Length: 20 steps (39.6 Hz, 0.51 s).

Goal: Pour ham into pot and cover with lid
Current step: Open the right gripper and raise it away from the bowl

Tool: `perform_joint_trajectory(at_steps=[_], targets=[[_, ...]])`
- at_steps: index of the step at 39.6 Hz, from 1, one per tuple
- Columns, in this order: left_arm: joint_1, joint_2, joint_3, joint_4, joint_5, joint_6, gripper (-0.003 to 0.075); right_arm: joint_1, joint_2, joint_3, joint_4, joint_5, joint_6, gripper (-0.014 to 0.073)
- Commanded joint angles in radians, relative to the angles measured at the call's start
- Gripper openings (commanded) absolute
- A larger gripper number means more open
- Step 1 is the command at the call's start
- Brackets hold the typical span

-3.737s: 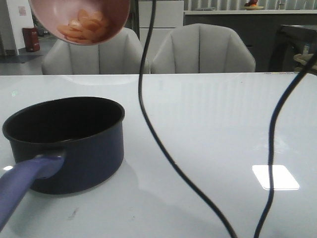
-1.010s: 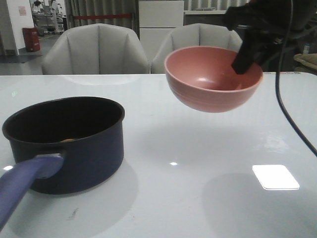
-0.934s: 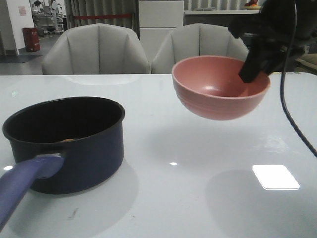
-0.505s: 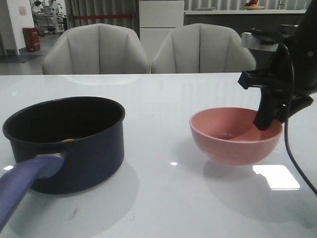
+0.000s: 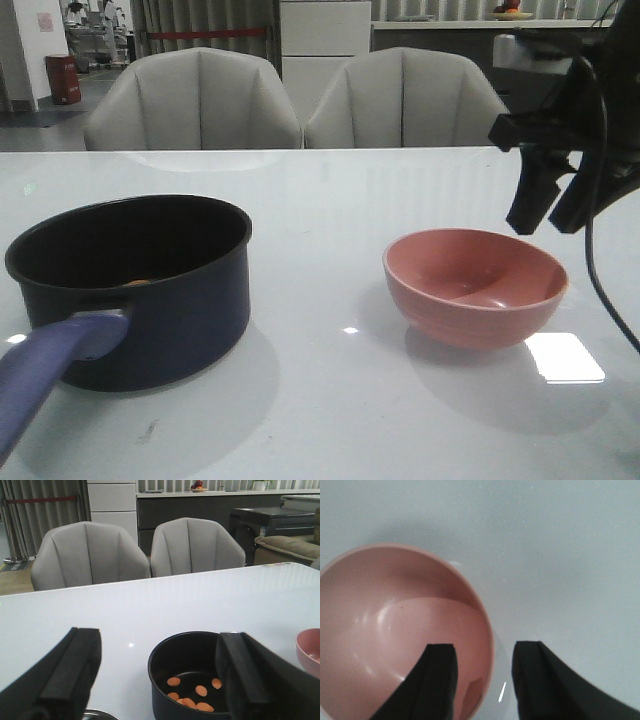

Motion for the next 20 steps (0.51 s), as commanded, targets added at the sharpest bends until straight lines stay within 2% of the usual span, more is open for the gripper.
perform_joint_trajectory(at_steps=[1, 20], targets=[[-0.009, 0.012, -0.027, -0.008, -0.079, -0.011, 0.0522, -0.006, -0.145, 0.036, 0.000, -0.076, -0.002, 0.0390], [-0.007, 0.012, -0.027, -0.008, -0.079, -0.011, 0.0522, 0.018, -0.748, 0.497, 0.003, -0.457, -0.003, 0.0386]])
